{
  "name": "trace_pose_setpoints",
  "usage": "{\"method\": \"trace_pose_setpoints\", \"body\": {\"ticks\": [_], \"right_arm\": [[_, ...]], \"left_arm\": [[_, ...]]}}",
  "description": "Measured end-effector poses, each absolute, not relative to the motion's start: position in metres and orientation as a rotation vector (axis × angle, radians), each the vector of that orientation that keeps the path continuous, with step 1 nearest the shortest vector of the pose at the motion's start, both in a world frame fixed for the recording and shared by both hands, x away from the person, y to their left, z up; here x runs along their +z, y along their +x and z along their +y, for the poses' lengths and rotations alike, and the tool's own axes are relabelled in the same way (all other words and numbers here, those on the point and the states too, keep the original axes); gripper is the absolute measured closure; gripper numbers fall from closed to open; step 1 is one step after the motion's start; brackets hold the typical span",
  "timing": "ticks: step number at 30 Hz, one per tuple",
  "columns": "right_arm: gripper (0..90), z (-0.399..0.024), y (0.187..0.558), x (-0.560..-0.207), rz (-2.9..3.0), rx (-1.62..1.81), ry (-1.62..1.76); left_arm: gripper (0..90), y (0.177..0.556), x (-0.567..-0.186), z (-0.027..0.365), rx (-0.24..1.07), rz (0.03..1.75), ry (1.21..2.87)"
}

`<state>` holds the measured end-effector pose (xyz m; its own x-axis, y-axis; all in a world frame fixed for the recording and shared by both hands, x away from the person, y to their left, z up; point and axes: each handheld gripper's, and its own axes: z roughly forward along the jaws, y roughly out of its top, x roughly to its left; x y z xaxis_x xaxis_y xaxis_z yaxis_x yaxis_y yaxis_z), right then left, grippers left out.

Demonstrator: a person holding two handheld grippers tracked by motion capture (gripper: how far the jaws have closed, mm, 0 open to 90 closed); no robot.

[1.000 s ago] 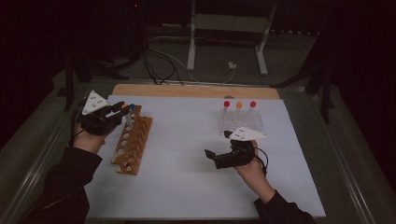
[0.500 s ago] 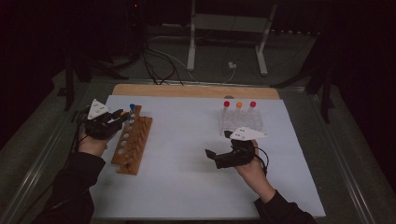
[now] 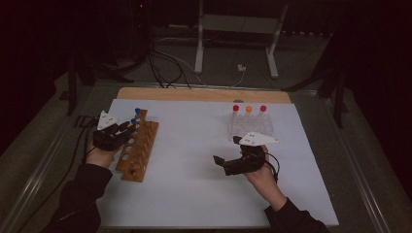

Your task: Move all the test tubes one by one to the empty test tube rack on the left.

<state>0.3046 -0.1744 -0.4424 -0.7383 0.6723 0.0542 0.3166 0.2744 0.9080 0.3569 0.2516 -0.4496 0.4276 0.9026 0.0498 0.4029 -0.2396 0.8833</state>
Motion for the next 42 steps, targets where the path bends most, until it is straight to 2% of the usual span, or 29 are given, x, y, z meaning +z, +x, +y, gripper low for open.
{"method": "trace_pose_setpoints", "body": {"ticks": [8,16,18,23,25,28,30,32,35,42], "right_arm": [[0.0,-0.177,0.305,-0.440,2.195,1.462,0.903],[0.0,-0.190,0.310,-0.430,2.131,1.454,0.916],[0.0,-0.195,0.313,-0.426,2.101,1.438,0.926],[0.0,-0.210,0.326,-0.422,2.031,1.355,0.972],[0.0,-0.218,0.333,-0.422,2.011,1.349,1.002],[6.6,-0.228,0.344,-0.424,1.948,1.302,1.076],[7.4,-0.232,0.353,-0.427,1.936,1.267,1.114],[15.1,-0.234,0.361,-0.430,1.925,1.236,1.150],[19.3,-0.235,0.375,-0.437,1.916,1.177,1.205],[39.8,-0.234,0.404,-0.451,1.903,1.100,1.291]], "left_arm": [[68.8,0.356,-0.447,0.252,0.698,1.127,1.840],[23.5,0.336,-0.437,0.247,0.641,1.067,1.802],[15.9,0.330,-0.436,0.244,0.630,1.046,1.800],[4.6,0.311,-0.430,0.230,0.613,0.961,1.800],[3.0,0.304,-0.429,0.223,0.608,0.930,1.804],[2.7,0.295,-0.430,0.213,0.578,0.885,1.800],[2.7,0.290,-0.431,0.207,0.566,0.853,1.806],[2.7,0.287,-0.432,0.201,0.561,0.835,1.817],[2.7,0.283,-0.433,0.193,0.545,0.806,1.836],[2.7,0.283,-0.436,0.188,0.536,0.793,1.854]]}}
